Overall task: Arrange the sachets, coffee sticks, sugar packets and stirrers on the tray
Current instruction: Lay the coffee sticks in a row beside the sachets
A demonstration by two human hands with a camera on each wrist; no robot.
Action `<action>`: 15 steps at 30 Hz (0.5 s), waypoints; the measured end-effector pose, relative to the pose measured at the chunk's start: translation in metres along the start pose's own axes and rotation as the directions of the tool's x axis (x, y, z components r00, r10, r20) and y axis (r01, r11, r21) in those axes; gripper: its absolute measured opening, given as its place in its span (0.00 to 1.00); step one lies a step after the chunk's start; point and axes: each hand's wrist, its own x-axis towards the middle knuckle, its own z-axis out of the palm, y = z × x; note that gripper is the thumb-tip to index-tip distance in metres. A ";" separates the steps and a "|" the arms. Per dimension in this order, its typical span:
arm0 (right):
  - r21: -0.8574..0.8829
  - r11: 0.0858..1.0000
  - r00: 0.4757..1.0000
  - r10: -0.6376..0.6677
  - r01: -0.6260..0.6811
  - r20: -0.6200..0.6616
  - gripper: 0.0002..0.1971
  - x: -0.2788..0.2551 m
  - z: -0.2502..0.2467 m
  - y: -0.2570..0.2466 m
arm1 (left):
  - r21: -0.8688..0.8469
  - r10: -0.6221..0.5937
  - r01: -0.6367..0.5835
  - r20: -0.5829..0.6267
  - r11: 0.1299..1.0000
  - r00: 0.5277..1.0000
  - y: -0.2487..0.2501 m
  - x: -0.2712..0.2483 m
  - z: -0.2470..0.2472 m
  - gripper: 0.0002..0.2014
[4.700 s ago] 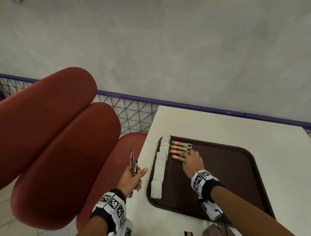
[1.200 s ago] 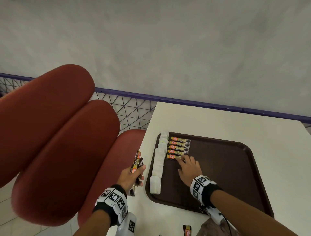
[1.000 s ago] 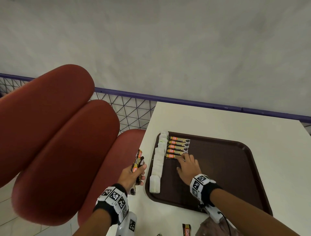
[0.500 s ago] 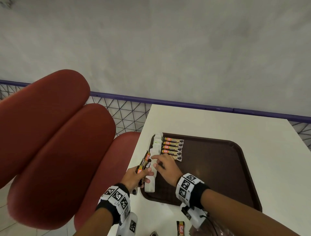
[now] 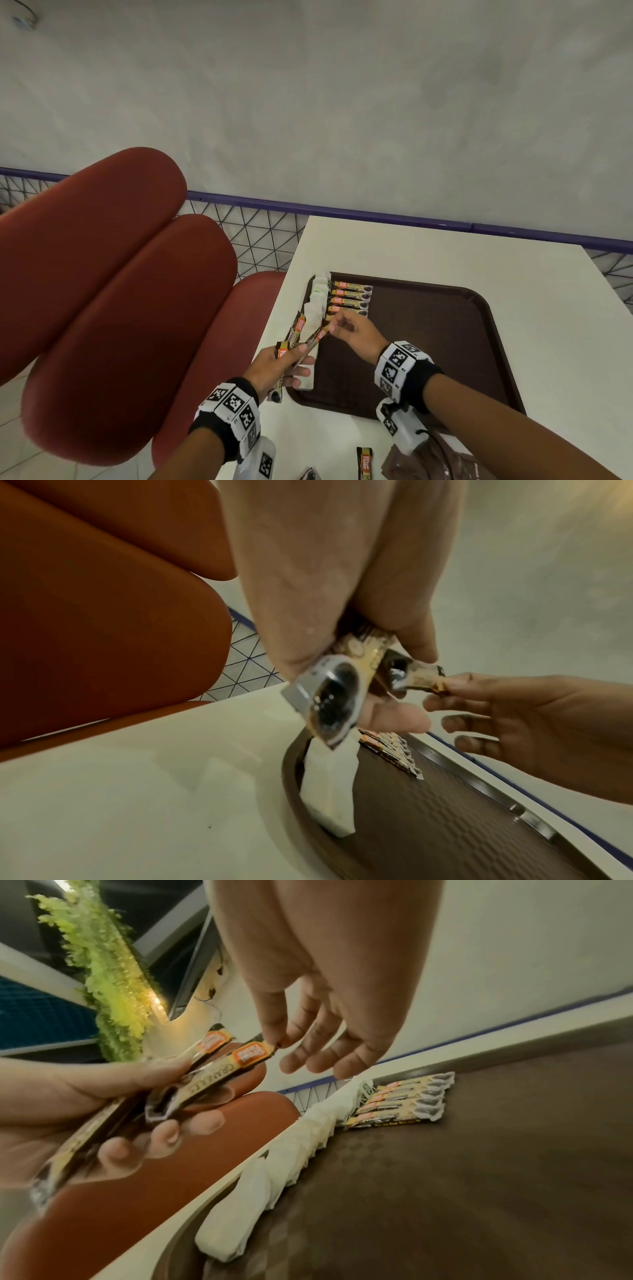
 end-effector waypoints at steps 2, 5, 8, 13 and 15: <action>0.108 0.993 0.997 0.056 -0.051 -0.044 0.10 -0.001 -0.003 0.003 | -0.024 -0.006 0.006 -0.026 1.000 1.000 -0.001 0.000 -0.002 0.11; 0.209 0.974 0.993 0.102 -0.087 -0.064 0.10 -0.003 -0.005 0.001 | -0.019 -0.005 0.003 -0.066 1.000 0.998 -0.003 0.002 -0.005 0.10; 0.260 0.959 0.989 0.133 -0.113 -0.059 0.05 -0.008 -0.005 -0.002 | -0.033 0.003 -0.006 -0.102 0.999 0.995 -0.003 0.005 -0.004 0.09; 0.178 0.964 0.980 0.197 -0.199 0.027 0.06 -0.009 0.006 0.000 | -0.021 0.019 -0.022 -0.153 1.000 0.988 -0.003 0.011 -0.001 0.08; 0.159 0.967 0.980 0.192 -0.198 0.048 0.07 -0.009 0.011 0.000 | 0.006 0.025 -0.025 -0.164 1.000 0.986 -0.002 0.012 0.002 0.07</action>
